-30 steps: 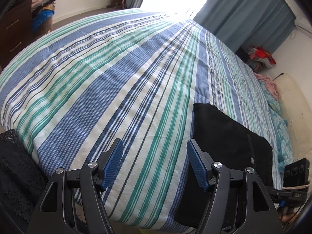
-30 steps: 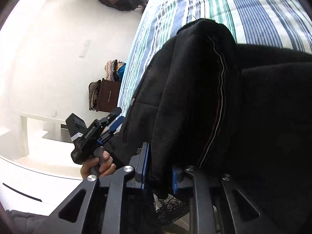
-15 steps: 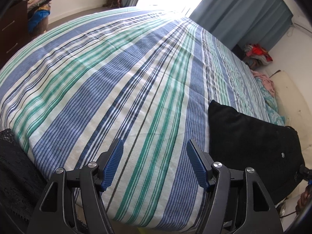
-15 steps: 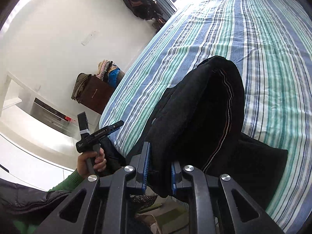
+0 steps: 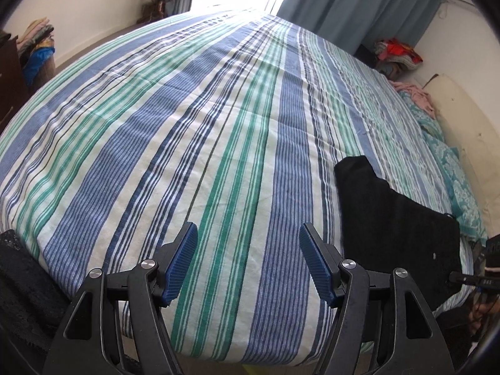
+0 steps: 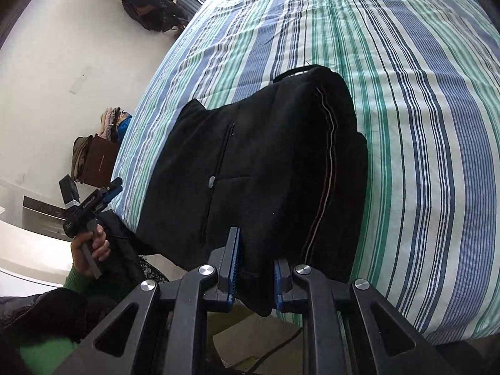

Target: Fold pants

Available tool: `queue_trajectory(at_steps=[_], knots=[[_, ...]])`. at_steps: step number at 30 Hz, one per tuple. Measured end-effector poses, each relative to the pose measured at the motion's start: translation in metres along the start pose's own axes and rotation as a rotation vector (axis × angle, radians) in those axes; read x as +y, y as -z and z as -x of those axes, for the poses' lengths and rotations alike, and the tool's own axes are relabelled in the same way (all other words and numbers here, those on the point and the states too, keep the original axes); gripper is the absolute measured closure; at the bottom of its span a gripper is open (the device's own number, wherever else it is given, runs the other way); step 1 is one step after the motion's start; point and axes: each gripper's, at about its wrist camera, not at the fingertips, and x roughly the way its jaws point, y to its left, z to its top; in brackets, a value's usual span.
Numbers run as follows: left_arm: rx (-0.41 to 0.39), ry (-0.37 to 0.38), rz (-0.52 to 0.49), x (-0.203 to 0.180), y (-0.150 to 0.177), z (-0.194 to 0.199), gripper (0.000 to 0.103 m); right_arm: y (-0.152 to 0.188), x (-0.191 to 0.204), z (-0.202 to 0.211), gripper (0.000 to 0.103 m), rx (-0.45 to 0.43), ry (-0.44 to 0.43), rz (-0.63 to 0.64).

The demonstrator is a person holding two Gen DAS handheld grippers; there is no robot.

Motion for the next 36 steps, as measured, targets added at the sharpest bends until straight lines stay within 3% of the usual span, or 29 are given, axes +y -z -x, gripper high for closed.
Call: queue_trajectory(at_steps=[5, 7, 10, 15, 18, 21, 23, 25, 27, 29, 34, 36], knots=[[-0.001, 0.032, -0.085, -0.027, 0.004, 0.010, 0.033, 0.013, -0.027, -0.002, 0.064, 0.020, 0.034, -0.091], [-0.010, 0.062, -0.136, -0.048, 0.005, 0.014, 0.030, 0.014, -0.029, 0.020, 0.063, -0.017, 0.086, -0.080], [-0.010, 0.108, -0.263, -0.093, 0.010, 0.011, 0.028, 0.006, -0.002, 0.057, 0.063, -0.119, 0.217, 0.051], [0.009, 0.101, -0.544, -0.170, 0.047, -0.011, 0.028, -0.007, 0.063, 0.055, 0.064, -0.214, 0.174, 0.277], [0.089, 0.020, -0.694, -0.186, 0.084, -0.032, 0.028, 0.000, 0.067, 0.006, 0.064, -0.125, 0.204, 0.319], [0.054, 0.006, -0.770, -0.183, 0.102, -0.024, 0.028, 0.022, 0.043, -0.042, 0.064, 0.016, 0.297, 0.307], [0.075, 0.018, -0.766, -0.183, 0.097, -0.016, 0.027, 0.028, 0.039, -0.033, 0.065, -0.026, 0.284, 0.303], [0.097, 0.082, -0.696, -0.180, 0.085, -0.008, 0.024, 0.019, 0.041, -0.021, 0.065, -0.010, 0.270, 0.258], [0.091, 0.141, -0.610, -0.175, 0.068, -0.003, 0.019, 0.004, 0.051, -0.002, 0.065, -0.077, 0.242, 0.256], [0.082, 0.154, -0.546, -0.172, 0.051, -0.002, 0.018, -0.014, 0.063, 0.013, 0.065, -0.146, 0.236, 0.286], [0.087, 0.078, -0.535, -0.170, 0.043, -0.009, 0.018, -0.061, 0.063, 0.011, 0.065, -0.256, 0.191, 0.289], [0.094, 0.024, -0.554, -0.169, 0.047, -0.009, 0.018, -0.073, 0.043, -0.014, 0.065, -0.210, 0.220, 0.235]])
